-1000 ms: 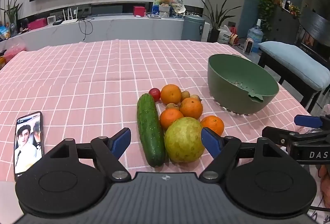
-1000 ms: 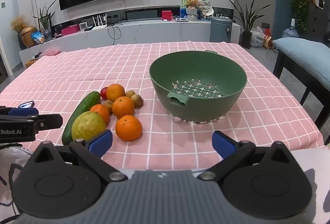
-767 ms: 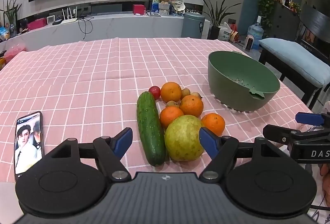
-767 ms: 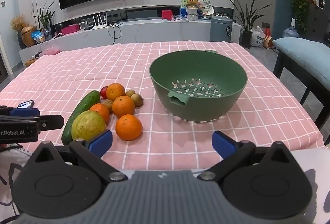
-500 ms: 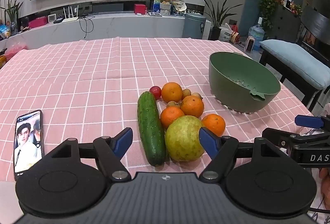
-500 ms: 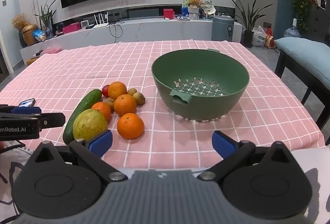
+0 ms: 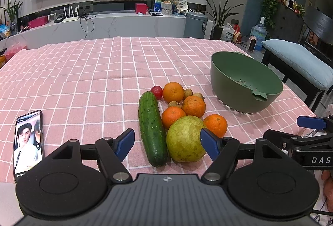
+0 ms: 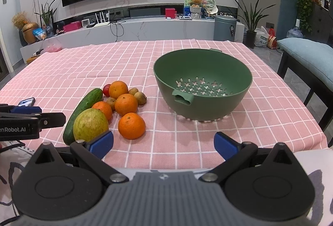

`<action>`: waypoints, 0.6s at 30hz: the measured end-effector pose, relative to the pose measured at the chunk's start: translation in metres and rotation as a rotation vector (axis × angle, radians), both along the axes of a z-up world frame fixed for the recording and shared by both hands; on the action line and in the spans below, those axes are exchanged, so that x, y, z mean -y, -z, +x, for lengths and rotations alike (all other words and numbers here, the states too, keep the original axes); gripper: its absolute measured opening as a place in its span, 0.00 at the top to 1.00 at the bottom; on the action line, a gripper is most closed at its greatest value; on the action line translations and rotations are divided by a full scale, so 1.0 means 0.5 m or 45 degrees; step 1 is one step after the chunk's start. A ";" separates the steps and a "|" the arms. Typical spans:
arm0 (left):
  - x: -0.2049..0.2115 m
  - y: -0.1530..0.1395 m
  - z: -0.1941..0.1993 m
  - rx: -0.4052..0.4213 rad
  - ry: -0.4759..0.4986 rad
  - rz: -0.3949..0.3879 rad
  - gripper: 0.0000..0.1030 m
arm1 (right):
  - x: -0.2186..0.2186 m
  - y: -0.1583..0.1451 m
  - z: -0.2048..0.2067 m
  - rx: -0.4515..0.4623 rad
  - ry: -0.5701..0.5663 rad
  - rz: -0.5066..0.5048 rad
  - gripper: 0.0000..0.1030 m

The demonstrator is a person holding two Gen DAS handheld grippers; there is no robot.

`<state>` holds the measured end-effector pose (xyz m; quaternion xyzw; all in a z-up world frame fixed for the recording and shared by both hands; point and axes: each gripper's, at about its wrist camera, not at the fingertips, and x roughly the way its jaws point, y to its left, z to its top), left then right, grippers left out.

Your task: Organize fruits

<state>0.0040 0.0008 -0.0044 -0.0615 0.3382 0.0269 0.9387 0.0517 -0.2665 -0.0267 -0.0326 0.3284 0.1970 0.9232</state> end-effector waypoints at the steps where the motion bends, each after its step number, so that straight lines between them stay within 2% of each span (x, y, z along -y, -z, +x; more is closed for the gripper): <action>1: 0.001 0.001 0.000 0.001 0.000 0.000 0.18 | 0.000 0.000 0.000 -0.001 0.000 -0.001 0.04; 18: 0.001 0.002 0.001 0.000 -0.002 0.000 0.18 | -0.004 0.003 0.002 -0.013 -0.003 -0.016 0.04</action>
